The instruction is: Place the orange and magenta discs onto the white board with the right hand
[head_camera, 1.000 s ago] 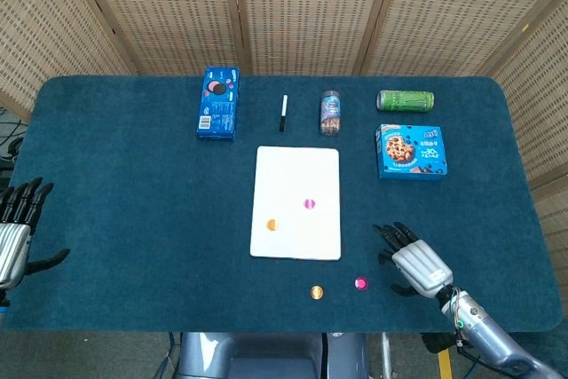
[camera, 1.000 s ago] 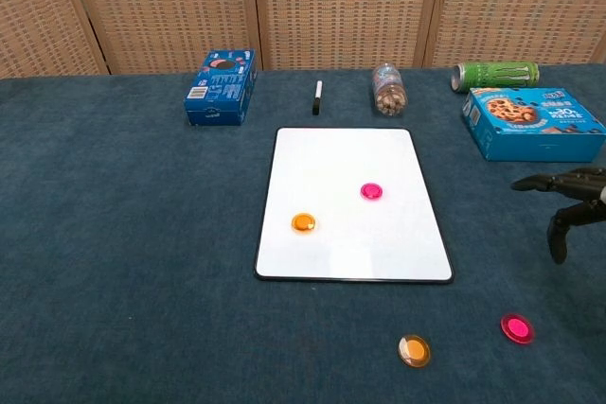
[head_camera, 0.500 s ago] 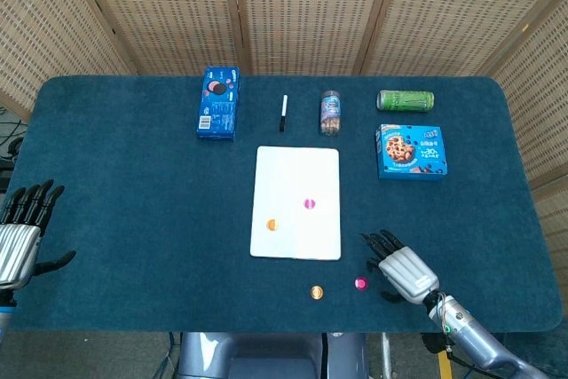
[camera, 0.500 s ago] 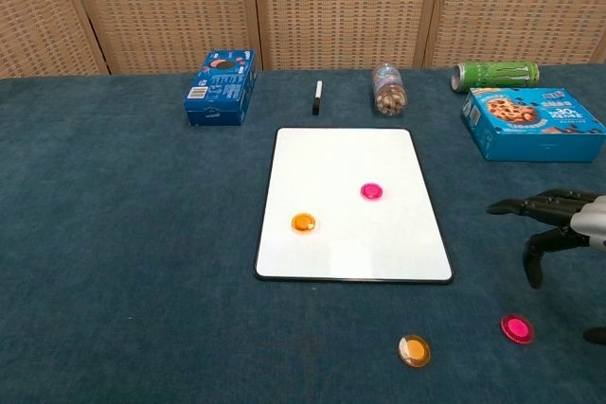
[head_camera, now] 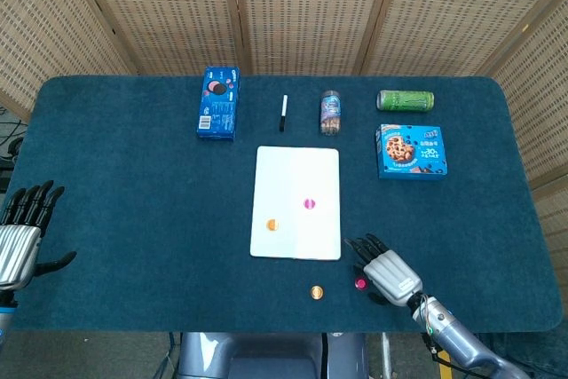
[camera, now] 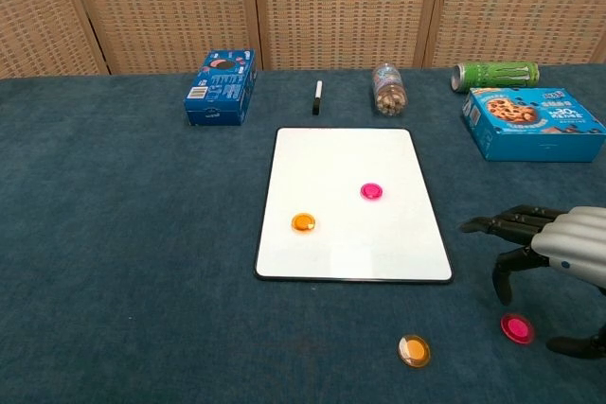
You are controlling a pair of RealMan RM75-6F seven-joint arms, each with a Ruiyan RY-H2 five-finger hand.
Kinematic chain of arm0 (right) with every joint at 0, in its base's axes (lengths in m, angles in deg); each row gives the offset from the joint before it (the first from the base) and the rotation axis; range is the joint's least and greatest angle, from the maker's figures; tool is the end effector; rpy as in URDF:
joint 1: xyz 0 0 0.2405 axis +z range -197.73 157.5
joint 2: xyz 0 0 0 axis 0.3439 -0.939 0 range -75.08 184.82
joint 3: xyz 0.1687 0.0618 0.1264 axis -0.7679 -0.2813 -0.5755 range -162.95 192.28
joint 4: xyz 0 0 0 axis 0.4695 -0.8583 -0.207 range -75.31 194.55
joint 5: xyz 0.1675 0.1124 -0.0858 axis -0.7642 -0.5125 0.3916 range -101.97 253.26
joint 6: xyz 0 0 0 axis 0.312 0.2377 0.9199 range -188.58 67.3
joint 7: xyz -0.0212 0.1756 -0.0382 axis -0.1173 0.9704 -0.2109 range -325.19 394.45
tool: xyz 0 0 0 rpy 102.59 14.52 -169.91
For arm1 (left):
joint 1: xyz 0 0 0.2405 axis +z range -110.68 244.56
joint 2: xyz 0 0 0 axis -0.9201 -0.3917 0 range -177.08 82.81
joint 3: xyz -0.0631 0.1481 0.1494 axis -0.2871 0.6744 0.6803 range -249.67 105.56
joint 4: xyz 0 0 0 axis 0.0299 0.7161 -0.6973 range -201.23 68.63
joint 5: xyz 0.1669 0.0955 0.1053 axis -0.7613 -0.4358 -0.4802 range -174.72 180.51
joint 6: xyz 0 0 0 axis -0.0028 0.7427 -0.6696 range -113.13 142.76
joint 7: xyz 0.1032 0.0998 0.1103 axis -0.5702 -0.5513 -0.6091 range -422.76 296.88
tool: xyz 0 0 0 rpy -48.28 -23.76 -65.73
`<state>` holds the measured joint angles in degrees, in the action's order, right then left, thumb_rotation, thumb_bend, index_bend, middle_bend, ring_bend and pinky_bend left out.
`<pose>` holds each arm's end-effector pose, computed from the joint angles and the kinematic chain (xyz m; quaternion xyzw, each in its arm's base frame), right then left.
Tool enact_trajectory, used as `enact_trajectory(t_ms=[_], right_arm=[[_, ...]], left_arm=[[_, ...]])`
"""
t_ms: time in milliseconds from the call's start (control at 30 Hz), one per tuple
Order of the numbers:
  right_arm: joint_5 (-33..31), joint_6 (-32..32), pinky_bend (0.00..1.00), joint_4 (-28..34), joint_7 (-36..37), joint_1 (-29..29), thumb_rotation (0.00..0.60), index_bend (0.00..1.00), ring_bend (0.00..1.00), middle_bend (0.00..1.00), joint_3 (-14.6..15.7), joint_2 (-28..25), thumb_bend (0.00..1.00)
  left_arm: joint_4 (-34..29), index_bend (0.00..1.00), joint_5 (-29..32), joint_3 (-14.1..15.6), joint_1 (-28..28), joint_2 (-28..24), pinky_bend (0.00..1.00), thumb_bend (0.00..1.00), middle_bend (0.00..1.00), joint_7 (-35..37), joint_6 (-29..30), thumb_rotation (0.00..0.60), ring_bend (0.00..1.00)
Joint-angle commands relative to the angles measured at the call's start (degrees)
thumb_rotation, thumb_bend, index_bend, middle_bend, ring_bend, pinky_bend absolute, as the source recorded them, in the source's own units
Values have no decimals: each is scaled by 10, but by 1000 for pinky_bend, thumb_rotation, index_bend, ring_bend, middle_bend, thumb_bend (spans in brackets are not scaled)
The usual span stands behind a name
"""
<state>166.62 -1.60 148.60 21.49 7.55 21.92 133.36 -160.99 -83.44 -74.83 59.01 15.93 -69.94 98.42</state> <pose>-0.1983 -0.2330 -0.0379 0.8368 -0.3218 0.2856 0.3386 -0.2639 0.2294 0.1307 -0.6308 -0.3466 -0.3696 0.5876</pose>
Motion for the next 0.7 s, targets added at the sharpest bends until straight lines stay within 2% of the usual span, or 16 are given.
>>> enact_trajectory(t_ms=[33, 700], right_arm=[[-7, -6, 10, 3, -3, 1, 600, 407, 0, 4, -5, 4, 311], [-29, -28, 10, -15, -11, 1, 600, 409, 0, 4, -14, 29, 311]], left_arm=[[-1, 0, 1, 0, 0, 0, 0, 0, 0, 0, -1, 600, 0], [-3, 0, 5, 0, 1, -2, 0, 0, 0, 5, 0, 600, 0]])
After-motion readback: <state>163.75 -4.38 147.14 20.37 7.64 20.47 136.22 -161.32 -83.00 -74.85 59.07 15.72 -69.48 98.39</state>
